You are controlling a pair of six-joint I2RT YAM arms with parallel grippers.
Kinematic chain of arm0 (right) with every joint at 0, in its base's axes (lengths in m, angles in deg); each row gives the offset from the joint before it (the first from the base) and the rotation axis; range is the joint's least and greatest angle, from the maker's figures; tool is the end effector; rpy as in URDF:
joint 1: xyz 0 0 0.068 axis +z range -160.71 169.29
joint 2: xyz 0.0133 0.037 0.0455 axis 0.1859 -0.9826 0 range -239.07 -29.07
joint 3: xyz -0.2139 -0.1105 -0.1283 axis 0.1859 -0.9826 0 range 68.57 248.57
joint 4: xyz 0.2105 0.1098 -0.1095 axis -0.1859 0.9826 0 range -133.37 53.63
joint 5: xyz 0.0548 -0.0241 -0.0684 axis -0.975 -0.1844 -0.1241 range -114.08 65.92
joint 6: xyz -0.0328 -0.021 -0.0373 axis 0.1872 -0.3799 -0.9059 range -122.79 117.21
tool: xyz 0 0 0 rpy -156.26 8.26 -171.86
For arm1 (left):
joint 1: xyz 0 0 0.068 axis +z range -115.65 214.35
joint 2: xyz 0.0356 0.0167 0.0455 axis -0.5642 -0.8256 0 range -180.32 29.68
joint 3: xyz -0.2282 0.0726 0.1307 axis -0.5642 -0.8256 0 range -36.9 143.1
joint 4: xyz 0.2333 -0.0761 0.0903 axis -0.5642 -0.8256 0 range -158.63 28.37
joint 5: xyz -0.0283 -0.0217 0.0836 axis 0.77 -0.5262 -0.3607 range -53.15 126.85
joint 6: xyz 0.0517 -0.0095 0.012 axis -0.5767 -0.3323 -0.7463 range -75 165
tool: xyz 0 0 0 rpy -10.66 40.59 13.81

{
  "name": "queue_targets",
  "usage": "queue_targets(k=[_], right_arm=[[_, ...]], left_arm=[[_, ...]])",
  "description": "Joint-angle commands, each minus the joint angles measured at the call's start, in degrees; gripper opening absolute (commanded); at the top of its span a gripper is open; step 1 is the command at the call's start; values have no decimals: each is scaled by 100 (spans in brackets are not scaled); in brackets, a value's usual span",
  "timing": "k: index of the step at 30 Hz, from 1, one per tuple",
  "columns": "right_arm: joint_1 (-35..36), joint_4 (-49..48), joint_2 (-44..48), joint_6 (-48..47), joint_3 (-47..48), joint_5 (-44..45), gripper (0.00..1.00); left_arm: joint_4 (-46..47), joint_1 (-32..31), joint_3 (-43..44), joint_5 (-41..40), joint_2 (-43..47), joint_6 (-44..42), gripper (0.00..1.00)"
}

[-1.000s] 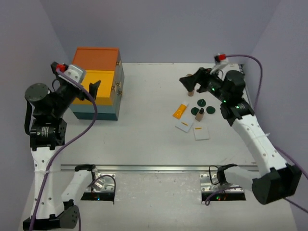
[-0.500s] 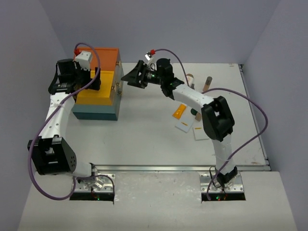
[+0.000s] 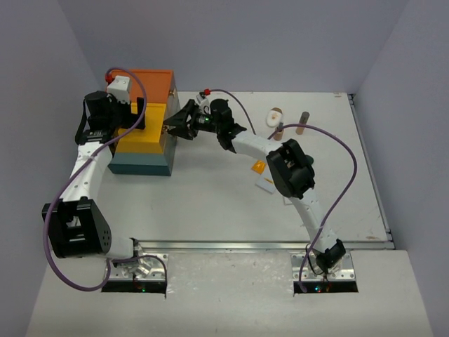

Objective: Organize the makeup

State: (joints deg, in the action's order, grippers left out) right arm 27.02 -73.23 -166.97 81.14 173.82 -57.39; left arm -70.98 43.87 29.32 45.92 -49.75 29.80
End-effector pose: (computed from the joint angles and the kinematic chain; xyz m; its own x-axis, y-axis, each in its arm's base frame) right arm 0.4295 0.3570 0.2039 -0.9440 0.3203 -0.0790 -0.0617 0.0640 0.9960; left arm 0.3210 0.0481 0.3336 -0.3703 0.2003 -0.9070 0.0801 0.9797 0.1837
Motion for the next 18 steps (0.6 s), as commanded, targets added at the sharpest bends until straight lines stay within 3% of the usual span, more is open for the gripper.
queue_targets(k=[1, 8, 14, 17, 18], right_arm=[[95, -859, -55, 488, 131, 17, 61], [146, -1200, -146, 881, -23, 70, 44], [155, -1320, -255, 1046, -109, 104, 39], [155, -1347, -250, 1046, -154, 114, 22], [155, -1352, -241, 1040, -163, 114, 20]], left_arm=[[3, 24, -92, -77, -129, -8, 99], [25, 24, -211, -59, -209, 12, 99], [31, 24, -277, -74, -222, -2, 98], [35, 32, -286, -78, -207, -10, 98], [39, 33, -286, -81, -204, -10, 98]])
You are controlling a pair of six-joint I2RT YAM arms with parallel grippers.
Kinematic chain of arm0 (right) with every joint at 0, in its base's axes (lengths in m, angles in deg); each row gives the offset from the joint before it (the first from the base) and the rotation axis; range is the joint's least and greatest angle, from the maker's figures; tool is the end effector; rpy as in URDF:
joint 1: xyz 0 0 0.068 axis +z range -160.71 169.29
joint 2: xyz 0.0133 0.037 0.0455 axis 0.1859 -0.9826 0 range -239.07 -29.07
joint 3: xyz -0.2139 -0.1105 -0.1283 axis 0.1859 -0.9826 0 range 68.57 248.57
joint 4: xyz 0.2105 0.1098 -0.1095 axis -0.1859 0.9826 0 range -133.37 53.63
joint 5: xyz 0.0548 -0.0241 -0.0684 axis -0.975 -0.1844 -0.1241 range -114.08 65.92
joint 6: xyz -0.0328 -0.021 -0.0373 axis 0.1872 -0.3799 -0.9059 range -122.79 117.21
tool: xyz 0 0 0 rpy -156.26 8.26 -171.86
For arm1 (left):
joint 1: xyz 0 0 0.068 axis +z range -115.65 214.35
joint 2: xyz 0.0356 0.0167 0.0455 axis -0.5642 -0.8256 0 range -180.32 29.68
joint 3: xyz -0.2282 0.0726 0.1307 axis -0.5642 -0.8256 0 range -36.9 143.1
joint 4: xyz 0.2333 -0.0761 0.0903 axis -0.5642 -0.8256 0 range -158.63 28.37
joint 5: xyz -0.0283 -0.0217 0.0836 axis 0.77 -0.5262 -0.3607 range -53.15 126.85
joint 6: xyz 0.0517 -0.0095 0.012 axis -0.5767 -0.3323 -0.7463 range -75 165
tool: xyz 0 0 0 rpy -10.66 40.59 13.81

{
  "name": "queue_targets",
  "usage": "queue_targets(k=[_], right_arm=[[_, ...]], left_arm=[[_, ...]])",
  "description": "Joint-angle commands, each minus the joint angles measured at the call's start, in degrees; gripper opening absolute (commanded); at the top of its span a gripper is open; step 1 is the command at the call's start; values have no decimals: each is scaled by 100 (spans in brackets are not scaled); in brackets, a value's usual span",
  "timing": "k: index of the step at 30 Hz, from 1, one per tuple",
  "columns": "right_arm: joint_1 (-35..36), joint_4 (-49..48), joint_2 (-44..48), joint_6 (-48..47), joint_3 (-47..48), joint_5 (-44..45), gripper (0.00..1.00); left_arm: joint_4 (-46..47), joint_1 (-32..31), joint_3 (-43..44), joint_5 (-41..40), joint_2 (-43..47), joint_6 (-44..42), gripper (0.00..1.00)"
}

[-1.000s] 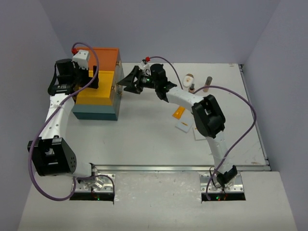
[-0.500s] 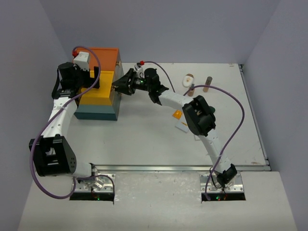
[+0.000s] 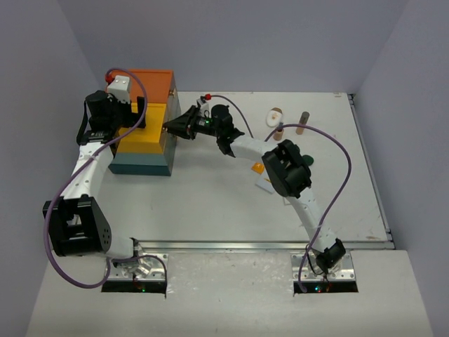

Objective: Organize the makeup

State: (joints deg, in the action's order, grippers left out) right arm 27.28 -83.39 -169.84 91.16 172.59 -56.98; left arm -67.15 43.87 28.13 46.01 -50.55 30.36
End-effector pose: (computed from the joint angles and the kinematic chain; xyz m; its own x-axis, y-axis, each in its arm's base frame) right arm 0.4297 0.3602 0.1880 -0.9451 0.3247 0.0379 0.0202 -0.0577 0.9981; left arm 0.3258 0.0488 0.3287 -0.3418 0.1956 -0.9192 0.0722 0.9807 0.1818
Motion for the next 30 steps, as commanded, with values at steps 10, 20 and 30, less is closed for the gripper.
queue_targets(k=[10, 20, 30], right_arm=[[45, -381, 953, -726, -1181, 108, 0], [-452, -622, 2491, -1458, -3181, 161, 0], [-902, -794, 2862, -1488, -4018, -61, 2]], left_arm=[[-345, 32, -179, -173, -130, -141, 99], [-354, 41, -217, -231, -161, -179, 99], [-376, 50, -224, -309, -129, -242, 100]])
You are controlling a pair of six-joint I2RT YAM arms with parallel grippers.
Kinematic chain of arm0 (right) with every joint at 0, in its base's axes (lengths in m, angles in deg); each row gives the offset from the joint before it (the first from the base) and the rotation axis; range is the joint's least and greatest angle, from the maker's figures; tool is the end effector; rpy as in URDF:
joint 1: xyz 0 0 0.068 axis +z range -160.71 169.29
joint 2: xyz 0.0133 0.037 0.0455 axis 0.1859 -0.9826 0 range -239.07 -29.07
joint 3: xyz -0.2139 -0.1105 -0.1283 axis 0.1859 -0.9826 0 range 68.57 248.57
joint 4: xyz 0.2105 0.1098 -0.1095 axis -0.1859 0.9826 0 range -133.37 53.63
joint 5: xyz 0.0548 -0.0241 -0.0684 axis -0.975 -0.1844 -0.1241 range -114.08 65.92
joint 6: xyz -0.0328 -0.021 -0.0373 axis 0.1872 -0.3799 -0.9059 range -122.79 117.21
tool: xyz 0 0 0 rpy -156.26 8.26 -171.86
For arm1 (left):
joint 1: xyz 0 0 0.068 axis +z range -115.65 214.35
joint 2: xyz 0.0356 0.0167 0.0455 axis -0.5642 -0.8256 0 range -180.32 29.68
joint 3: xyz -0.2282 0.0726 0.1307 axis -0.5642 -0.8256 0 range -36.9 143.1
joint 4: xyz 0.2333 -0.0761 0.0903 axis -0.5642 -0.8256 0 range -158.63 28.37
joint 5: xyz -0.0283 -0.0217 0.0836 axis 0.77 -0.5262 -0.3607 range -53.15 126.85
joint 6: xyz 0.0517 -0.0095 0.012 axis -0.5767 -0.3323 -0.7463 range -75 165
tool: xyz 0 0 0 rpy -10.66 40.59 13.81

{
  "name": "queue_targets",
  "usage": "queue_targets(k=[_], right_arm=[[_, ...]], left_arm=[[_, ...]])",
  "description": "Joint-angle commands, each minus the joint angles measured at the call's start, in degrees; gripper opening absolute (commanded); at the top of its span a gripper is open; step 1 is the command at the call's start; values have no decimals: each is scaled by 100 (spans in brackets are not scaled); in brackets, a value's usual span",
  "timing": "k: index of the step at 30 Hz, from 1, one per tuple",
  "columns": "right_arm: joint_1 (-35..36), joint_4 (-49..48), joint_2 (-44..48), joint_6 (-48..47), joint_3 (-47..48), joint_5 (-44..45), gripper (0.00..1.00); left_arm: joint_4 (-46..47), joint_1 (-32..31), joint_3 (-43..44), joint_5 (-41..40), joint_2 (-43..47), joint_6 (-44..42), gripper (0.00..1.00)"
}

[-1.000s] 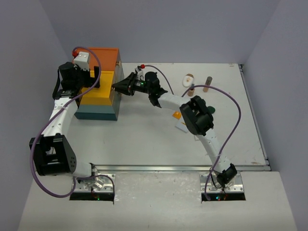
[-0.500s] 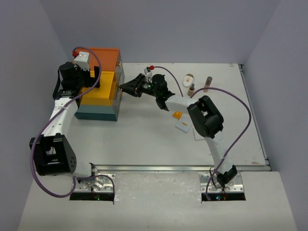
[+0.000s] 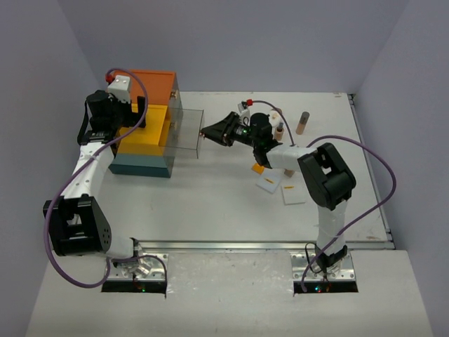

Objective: Organize the makeup

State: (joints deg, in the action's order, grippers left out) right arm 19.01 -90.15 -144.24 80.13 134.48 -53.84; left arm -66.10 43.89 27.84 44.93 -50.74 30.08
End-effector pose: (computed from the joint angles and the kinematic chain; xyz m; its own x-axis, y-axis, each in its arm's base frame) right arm 0.3755 0.2347 0.2015 -0.8591 0.5016 -0.1018 -0.0689 0.0839 0.9941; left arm 0.3270 0.0498 0.3278 -0.3370 0.2018 -0.9196 0.0546 0.9793 0.1949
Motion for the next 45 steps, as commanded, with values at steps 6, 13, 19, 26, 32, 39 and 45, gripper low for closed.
queue_targets(k=[6, 13, 19, 26, 32, 39, 45], right_arm=[[-128, 438, 597, -1133, -145, -473, 58], [-195, 3067, 2033, -3618, -142, 718, 69], [-223, 4897, 3272, -5252, -395, 2399, 76], [-444, 5215, 4008, -5843, -992, 3339, 81], [-468, 5495, 3796, -5845, -912, 3505, 87], [-468, 5732, 3514, -5837, -764, 3582, 88], [-468, 5799, 3431, -5810, -747, 3777, 90]], left_arm=[[-489, 46, -190, -147, -114, -213, 100], [-570, 48, -135, 1, -105, -213, 100], [-586, 48, -113, 126, -66, -216, 100], [-725, 48, -85, 36, 59, -304, 100], [-864, 48, -201, 61, 407, -498, 100], [-1070, 48, -76, 319, 802, -506, 100], [-1229, 48, -49, 479, 1052, -523, 100]])
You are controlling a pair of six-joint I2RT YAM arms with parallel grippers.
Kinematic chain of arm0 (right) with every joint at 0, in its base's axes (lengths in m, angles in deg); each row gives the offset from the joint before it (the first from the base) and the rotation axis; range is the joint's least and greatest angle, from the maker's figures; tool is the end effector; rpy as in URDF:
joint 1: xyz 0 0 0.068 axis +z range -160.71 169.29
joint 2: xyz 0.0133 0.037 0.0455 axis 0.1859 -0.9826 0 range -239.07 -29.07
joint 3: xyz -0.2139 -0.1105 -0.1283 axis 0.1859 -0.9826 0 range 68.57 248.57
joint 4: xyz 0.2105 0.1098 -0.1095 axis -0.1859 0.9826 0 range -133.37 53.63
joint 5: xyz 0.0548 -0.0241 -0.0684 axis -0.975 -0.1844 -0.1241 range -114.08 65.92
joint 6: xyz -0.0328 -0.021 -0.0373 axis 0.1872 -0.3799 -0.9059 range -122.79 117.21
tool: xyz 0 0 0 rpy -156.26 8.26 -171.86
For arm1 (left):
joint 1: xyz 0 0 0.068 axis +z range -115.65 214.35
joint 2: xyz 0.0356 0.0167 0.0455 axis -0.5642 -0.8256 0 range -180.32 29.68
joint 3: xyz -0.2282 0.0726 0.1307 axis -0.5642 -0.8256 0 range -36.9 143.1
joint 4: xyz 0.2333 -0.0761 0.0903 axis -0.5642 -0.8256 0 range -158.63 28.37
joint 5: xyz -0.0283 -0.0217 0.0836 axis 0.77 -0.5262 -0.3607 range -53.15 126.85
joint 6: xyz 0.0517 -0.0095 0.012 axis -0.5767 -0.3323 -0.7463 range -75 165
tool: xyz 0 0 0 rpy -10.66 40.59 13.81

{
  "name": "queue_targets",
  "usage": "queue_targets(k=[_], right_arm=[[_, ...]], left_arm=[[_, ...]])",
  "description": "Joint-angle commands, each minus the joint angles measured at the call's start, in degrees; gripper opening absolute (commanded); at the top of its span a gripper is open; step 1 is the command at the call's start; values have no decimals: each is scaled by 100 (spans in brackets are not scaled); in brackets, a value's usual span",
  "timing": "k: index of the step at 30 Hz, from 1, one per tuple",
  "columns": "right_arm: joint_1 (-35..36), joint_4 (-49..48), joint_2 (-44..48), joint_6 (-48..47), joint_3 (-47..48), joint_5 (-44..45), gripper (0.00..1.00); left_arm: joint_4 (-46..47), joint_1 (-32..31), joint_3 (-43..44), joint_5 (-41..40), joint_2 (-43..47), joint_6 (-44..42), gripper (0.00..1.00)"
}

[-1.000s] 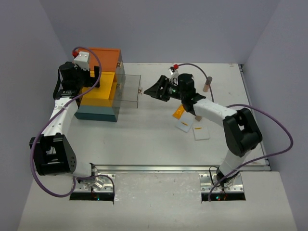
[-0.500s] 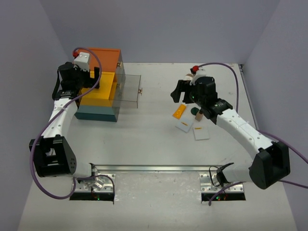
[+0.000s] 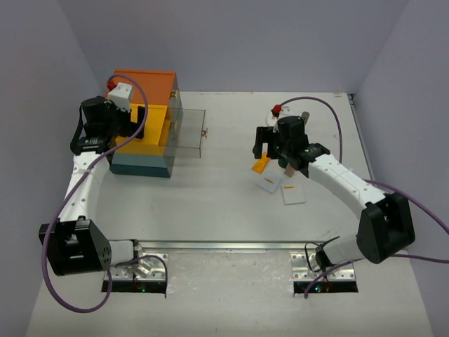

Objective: Organize the makeup

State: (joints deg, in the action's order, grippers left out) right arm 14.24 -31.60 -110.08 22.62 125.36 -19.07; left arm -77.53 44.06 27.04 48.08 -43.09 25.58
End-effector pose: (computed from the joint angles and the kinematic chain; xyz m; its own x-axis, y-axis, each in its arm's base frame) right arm 0.2872 0.1302 0.2642 -0.6341 0.1764 -0.7529 -0.0931 0.9491 0.3008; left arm 0.2890 0.0424 0.3418 -0.3859 0.2648 -0.8837 0.1455 0.9634 0.2251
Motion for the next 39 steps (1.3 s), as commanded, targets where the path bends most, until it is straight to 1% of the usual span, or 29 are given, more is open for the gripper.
queue_targets(k=[1, 6, 8, 12, 17, 20, 22, 25, 28, 30, 33, 35, 39], right_arm=[[10, -52, 12, -23, 157, 351, 92], [10, 112, -90, 234, 251, 941, 99], [10, 276, -145, 390, 343, 1214, 99], [10, 490, -228, 742, 461, 1600, 99], [10, 501, -373, 1056, 582, 1278, 99], [10, 465, -505, 1090, 634, 1111, 99], [11, 447, -586, 1233, 619, 1161, 99], [55, 473, -726, 1369, 589, 1435, 98], [131, 471, -829, 1691, 525, 1955, 98], [180, 484, -977, 2075, 508, 2270, 98], [233, 335, -1166, 2374, 532, 2514, 95], [316, 265, -1416, 2442, 708, 2617, 93], [464, 349, -1995, 2225, 1329, 2669, 93]], left_arm=[[-98, 30, 31, 160, 300, -90, 100], [-115, 22, 39, 160, 350, -89, 100], [-98, 30, 39, 180, 360, -68, 100], [-107, 30, 34, 195, 376, -62, 100], [-130, 30, -28, 195, 470, -78, 100], [-178, 30, -79, 157, 587, -145, 100], [-144, 30, -183, 140, 699, -211, 100], [13, 30, -382, 217, 844, -271, 100], [71, 30, -387, 347, 801, -211, 100], [72, 38, -356, 371, 754, -149, 100], [117, 30, -405, 398, 729, -122, 100], [148, 30, -461, 406, 729, -123, 100], [157, 30, -540, 356, 720, -182, 100]])
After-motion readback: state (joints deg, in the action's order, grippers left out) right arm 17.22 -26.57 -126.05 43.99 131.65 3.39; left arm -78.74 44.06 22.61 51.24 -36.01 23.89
